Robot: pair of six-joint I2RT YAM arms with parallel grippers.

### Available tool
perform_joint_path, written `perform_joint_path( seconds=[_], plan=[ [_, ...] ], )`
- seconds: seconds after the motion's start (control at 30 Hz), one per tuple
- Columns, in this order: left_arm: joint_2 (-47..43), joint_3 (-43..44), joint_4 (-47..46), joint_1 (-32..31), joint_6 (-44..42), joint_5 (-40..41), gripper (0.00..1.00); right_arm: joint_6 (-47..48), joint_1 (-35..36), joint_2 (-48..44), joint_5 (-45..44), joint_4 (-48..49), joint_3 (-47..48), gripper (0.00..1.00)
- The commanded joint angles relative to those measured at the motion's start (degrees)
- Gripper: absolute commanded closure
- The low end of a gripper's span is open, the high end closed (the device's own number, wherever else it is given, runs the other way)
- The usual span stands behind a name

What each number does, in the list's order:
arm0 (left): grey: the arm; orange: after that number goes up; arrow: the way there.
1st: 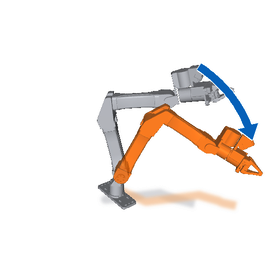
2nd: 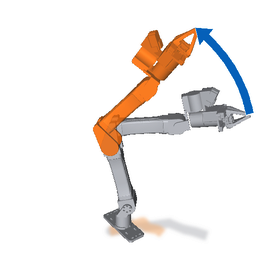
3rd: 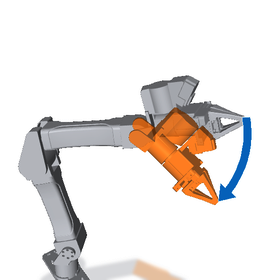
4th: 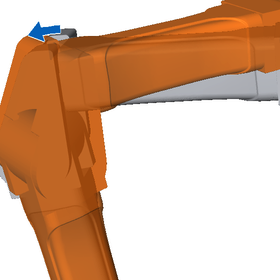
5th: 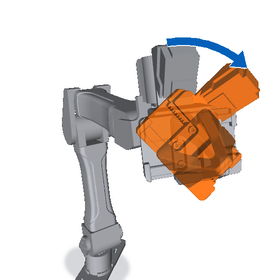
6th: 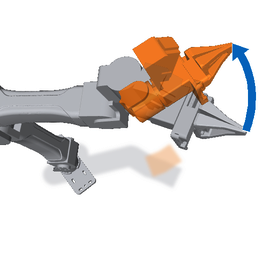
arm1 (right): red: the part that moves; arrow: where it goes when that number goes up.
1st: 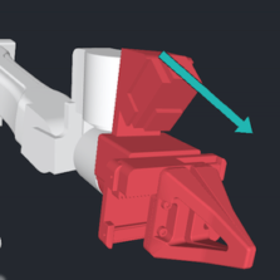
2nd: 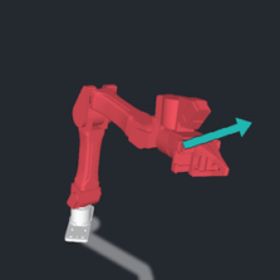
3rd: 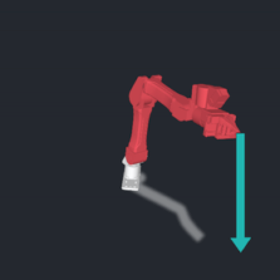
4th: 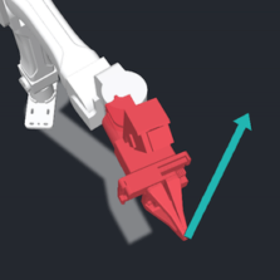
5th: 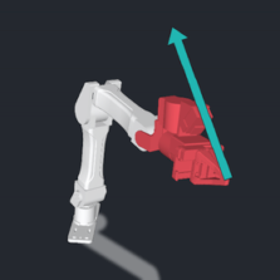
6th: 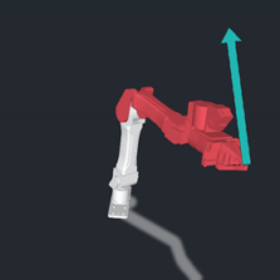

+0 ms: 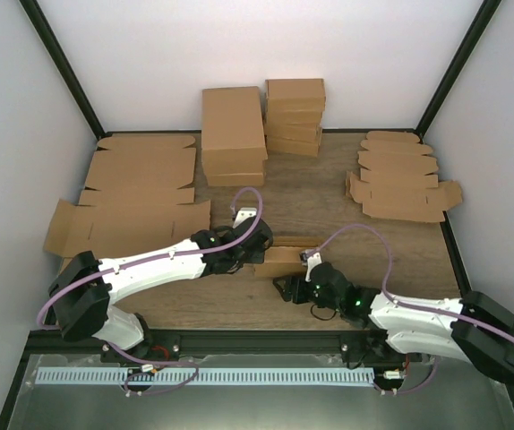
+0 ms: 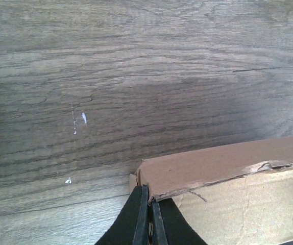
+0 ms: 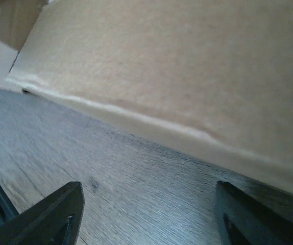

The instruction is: Fold the paper box

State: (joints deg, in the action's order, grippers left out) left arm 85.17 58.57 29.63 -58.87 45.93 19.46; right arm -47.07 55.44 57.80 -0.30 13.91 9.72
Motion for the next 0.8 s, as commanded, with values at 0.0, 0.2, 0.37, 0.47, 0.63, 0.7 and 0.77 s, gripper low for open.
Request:
perform_joint_path(
  seconds=[0.0,0.2,0.37,0.47,0.63,0.7,0.77],
  plan=[
    [0.48,0.91,1.17,-0.23,-0.58,1.16,0.96,-1.37,4.37,4.04,-10.56,7.59,1.18,0.38],
    [1.2,0.85,0.48,-0.16,-1.27,1.66,0.96,-2.41,7.14,13.14,-16.65,16.18,1.7,0.52],
    [1.65,1.18,0.33,0.3,-1.62,2.3,0.96,-0.84,7.11,20.84,-17.07,20.8,5.12,0.52],
    [1.77,1.12,-0.13,0.89,-2.01,2.7,0.96,0.06,7.16,24.79,-17.15,23.42,6.88,0.52],
    [2.1,1.1,-1.1,1.86,-3.27,2.98,0.96,1.51,7.12,29.33,-16.84,24.81,10.12,0.52],
    [2.11,1.11,-1.36,2.02,-3.62,3.11,0.96,1.9,7.14,30.08,-16.5,25.11,10.73,0.51],
    [2.07,0.98,-1.71,2.05,-3.82,3.12,0.96,2.17,7.12,30.11,-15.77,24.87,10.91,0.5]
  ],
)
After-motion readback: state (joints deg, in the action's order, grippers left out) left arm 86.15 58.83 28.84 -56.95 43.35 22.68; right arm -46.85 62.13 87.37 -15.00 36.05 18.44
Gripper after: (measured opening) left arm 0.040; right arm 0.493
